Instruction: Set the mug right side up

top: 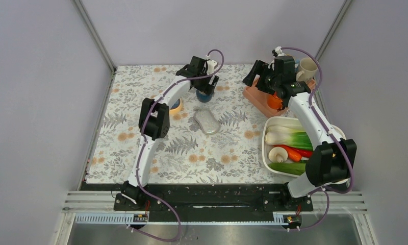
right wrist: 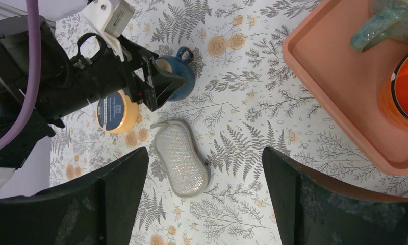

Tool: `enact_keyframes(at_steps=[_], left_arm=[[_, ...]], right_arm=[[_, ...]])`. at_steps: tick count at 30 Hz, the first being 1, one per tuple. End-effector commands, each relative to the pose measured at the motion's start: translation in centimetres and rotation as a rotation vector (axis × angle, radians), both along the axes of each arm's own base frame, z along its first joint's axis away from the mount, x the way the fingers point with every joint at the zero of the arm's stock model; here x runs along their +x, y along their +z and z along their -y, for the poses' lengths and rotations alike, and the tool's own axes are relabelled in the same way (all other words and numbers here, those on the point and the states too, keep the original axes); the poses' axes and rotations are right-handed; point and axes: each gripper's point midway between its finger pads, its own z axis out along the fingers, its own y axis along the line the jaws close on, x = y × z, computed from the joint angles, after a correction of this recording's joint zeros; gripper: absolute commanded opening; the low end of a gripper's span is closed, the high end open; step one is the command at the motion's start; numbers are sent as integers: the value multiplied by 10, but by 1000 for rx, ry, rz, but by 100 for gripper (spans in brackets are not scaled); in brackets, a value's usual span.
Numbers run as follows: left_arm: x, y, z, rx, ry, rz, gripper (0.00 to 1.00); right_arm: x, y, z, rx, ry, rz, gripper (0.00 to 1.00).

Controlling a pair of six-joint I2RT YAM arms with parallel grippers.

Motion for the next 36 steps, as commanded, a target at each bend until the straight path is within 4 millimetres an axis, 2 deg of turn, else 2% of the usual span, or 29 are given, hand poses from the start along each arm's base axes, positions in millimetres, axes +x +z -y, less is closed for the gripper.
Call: enact_keyframes(at_steps=[1, 4, 8, 10, 13, 18, 20, 23, 24, 27, 30, 32, 34, 36], left_arm=[[-36, 23, -7, 61, -151, -25, 65], [-67, 21, -14, 107, -312, -69, 62], [-112, 20, -28, 165, -572, -127, 64], [-119, 22, -33, 183, -654, -127, 68], [-121, 32, -31, 168, -715, -95, 79], [-110, 61, -2, 18, -680, -22, 94], [-104, 65, 8, -12, -667, 3, 96], [-88, 57, 16, 29, -612, 33, 99], [-81, 52, 16, 64, -583, 39, 99], [-80, 38, 17, 116, -575, 0, 97], [-84, 20, 9, 203, -594, -21, 83], [-85, 15, 6, 249, -613, -13, 74], [-87, 13, 6, 270, -631, -11, 69], [-93, 13, 9, 269, -657, -22, 69]], right_arm=[[-7, 15, 12, -34, -25, 48, 91], [-8, 16, 15, -43, -30, 55, 91], [-10, 17, 19, -60, -39, 64, 92], [-11, 17, 20, -66, -39, 66, 92], [-13, 15, 21, -69, -37, 63, 92], [-17, 10, 22, -82, -33, 56, 93], [-18, 9, 23, -83, -31, 57, 93], [-18, 7, 24, -89, -32, 53, 93], [-18, 7, 24, -88, -34, 52, 93], [-18, 7, 24, -86, -33, 52, 94], [-19, 9, 25, -88, -36, 57, 94], [-18, 7, 26, -92, -37, 56, 94], [-18, 5, 26, -89, -34, 48, 94], [-17, 4, 24, -80, -30, 45, 94]])
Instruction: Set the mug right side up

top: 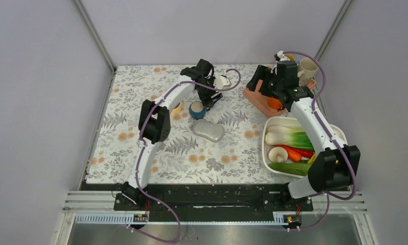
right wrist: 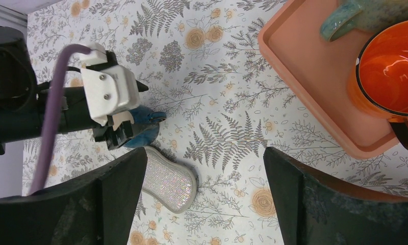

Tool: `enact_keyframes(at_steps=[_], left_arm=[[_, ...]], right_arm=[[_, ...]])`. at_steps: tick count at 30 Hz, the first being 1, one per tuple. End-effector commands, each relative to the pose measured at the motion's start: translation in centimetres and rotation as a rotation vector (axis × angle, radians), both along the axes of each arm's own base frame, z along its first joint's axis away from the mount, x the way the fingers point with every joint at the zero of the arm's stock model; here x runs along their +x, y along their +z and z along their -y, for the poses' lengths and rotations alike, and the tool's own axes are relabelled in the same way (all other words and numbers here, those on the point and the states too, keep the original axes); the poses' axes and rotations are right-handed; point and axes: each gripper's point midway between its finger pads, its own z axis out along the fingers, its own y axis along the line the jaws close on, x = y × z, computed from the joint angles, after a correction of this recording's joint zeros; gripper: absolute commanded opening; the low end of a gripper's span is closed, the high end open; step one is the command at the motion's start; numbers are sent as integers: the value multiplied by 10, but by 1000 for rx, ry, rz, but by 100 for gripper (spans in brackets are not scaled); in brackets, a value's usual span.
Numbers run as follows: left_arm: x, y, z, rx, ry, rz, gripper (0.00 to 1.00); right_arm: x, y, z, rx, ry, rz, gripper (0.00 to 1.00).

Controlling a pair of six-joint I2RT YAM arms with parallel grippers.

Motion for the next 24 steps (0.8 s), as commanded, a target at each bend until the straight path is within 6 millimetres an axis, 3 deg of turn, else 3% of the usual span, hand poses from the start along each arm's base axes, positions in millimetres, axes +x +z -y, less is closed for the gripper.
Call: enact_keyframes(at_steps=[1, 5, 10, 15, 17, 22, 24], left_arm=[[-4, -3, -4, 57, -43, 16, 70], [-11, -15, -5, 94, -61, 2, 70], [-3, -34, -14, 178, -34, 14, 60], [-2, -40, -17, 219, -55, 24, 49], [-7, -43, -16, 234, -76, 18, 39], [-15, -47, -23, 268, -92, -6, 4], [-17, -44, -26, 274, -92, -9, 0]], right_arm=[[-1, 14, 5, -3, -8, 43, 94], [-2, 13, 6, -8, -9, 41, 94], [-4, 15, 8, -12, -12, 48, 94], [-3, 17, 9, -13, -16, 54, 94], [-3, 18, 9, -11, -13, 55, 94], [-5, 20, 11, -23, -17, 61, 94], [-6, 22, 15, -35, -25, 68, 95]])
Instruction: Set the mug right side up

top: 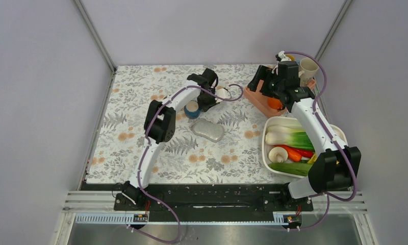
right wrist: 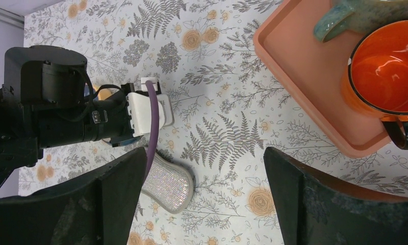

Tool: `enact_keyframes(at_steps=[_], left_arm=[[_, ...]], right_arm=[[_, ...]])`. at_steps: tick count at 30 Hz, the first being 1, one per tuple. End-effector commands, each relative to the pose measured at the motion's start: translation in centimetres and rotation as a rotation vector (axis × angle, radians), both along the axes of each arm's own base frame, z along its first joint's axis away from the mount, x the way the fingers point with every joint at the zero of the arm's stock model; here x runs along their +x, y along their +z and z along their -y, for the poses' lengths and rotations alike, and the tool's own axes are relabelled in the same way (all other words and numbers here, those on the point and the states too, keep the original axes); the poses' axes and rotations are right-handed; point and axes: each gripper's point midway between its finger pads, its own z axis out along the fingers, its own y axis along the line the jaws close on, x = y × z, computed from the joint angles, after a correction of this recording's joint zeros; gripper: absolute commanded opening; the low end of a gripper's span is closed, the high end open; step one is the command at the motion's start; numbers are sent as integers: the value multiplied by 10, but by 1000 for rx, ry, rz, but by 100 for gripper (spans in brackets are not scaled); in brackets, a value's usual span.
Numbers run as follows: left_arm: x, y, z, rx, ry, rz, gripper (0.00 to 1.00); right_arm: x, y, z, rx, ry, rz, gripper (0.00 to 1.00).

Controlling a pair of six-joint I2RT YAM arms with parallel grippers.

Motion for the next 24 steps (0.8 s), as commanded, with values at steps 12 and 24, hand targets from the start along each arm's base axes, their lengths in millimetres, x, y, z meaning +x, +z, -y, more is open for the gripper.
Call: enact_keyframes(at_steps=[12, 24], left_arm=[[88, 137, -10, -283, 482, 388, 0], [60, 183, 15, -573, 692, 147, 0]], right_arm=[[-11, 8, -2, 4, 57, 30, 95], [-19, -38, -50, 52, 244, -81, 99]])
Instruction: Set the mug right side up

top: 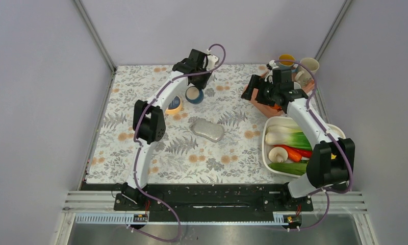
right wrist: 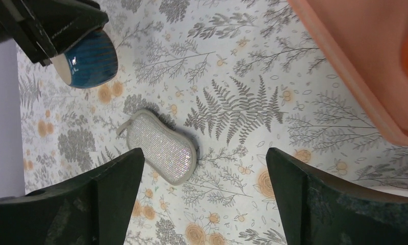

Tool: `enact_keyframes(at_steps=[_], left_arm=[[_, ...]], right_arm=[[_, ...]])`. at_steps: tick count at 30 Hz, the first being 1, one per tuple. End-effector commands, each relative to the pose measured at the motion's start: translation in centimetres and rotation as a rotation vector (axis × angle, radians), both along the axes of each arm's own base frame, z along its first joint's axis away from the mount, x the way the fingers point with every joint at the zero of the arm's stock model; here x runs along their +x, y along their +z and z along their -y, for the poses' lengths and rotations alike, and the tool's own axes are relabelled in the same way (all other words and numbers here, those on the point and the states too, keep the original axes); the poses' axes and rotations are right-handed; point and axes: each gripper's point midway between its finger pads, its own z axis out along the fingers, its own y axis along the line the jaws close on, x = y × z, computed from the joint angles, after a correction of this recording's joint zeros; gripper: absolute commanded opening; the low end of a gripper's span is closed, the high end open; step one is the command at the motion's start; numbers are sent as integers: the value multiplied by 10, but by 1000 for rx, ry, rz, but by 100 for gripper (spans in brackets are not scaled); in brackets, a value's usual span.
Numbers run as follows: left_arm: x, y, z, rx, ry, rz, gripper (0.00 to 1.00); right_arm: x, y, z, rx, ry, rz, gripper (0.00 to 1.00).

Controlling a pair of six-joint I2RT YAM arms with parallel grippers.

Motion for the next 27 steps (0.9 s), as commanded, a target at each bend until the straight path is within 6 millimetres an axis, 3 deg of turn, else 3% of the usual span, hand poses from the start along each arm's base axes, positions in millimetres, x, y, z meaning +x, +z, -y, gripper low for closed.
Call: enact_keyframes(at_steps=[1, 9, 15, 20, 27], left_arm=[[-20, 87, 32, -294, 22, 1, 0], [-57, 141, 56, -481, -62, -106, 0], [-77, 166, 72, -609, -98, -184, 0], [-88, 188, 81, -675, -135, -202, 0], [-95, 210, 91, -762, -168, -225, 0]], right_arm=[[-5, 5, -35, 34, 147, 35, 99], [-28, 25, -77, 196, 327, 122, 99], [-39, 44, -122, 405, 436, 203, 100], [-33, 49, -128, 484, 421, 218, 99], [-37, 80, -146, 706, 474, 271, 99]])
